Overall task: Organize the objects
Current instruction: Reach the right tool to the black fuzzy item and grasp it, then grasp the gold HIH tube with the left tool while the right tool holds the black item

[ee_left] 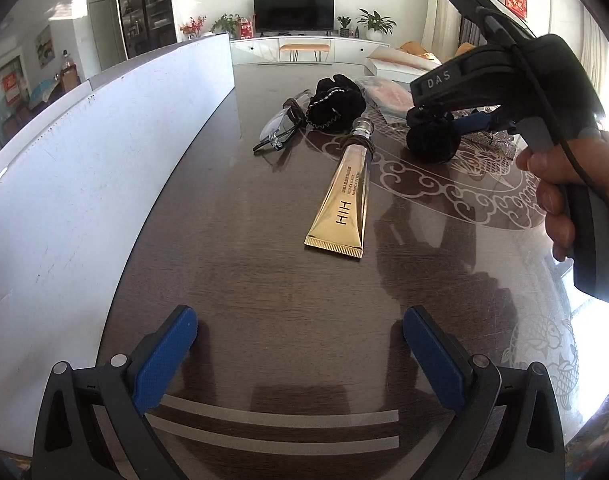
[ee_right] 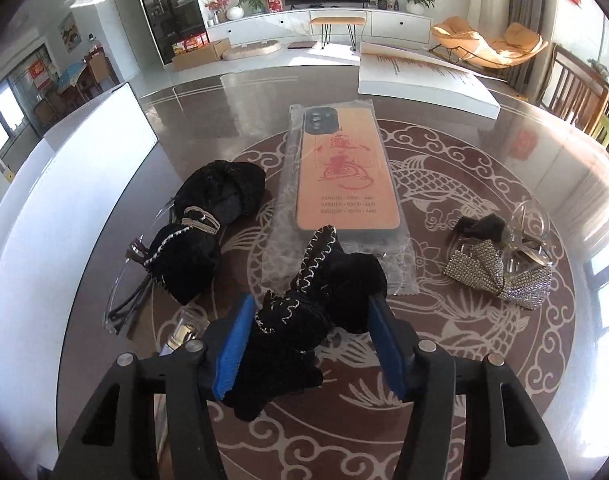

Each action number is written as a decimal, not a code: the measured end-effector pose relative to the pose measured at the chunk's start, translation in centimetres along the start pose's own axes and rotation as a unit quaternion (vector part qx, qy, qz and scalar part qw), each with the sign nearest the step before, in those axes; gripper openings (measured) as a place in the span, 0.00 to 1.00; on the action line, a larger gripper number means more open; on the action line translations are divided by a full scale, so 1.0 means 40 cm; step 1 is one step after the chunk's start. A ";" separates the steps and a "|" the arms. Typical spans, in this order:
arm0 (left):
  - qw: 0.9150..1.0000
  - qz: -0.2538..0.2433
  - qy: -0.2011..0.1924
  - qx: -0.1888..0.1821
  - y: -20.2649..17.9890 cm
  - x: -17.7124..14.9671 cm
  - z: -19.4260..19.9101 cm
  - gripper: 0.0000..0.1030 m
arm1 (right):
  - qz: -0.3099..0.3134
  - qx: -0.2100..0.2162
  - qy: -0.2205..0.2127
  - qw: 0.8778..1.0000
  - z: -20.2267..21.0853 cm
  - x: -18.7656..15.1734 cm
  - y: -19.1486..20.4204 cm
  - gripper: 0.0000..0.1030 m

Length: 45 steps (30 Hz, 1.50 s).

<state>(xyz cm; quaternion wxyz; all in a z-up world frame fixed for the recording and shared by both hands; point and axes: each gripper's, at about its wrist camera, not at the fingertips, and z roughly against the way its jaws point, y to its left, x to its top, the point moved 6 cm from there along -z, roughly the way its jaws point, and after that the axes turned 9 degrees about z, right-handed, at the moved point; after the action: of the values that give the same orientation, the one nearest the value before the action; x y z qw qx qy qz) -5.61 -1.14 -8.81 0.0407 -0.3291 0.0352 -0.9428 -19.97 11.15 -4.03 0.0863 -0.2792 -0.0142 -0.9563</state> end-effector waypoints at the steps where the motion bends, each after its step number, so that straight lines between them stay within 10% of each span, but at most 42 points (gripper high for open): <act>1: 1.000 0.000 0.000 0.000 0.000 0.000 0.000 1.00 | 0.014 0.001 -0.007 1.000 0.016 -0.020 -0.009 0.49; 13: 1.000 0.004 -0.007 0.002 0.003 0.003 -0.006 1.00 | 0.096 -0.008 -0.034 0.995 0.169 -0.265 -0.158 0.51; 16: 1.000 0.004 -0.008 0.002 0.001 0.005 -0.008 1.00 | 0.078 -0.010 -0.030 0.996 0.164 -0.279 -0.180 0.84; 38: 1.000 0.003 0.020 0.003 0.016 0.007 -0.004 1.00 | 0.061 -0.006 -0.018 0.998 0.098 -0.308 -0.182 1.00; 45: 0.999 0.024 0.027 -0.041 -0.028 0.130 -0.057 1.00 | 0.061 -0.007 -0.019 0.998 0.098 -0.309 -0.183 1.00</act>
<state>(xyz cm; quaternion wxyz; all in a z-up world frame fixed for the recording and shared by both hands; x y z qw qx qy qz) -11.16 -0.43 -7.28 0.0489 -0.3037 0.0824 -0.9479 -8.90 20.61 -7.19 0.1427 -0.2980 0.0078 -0.9438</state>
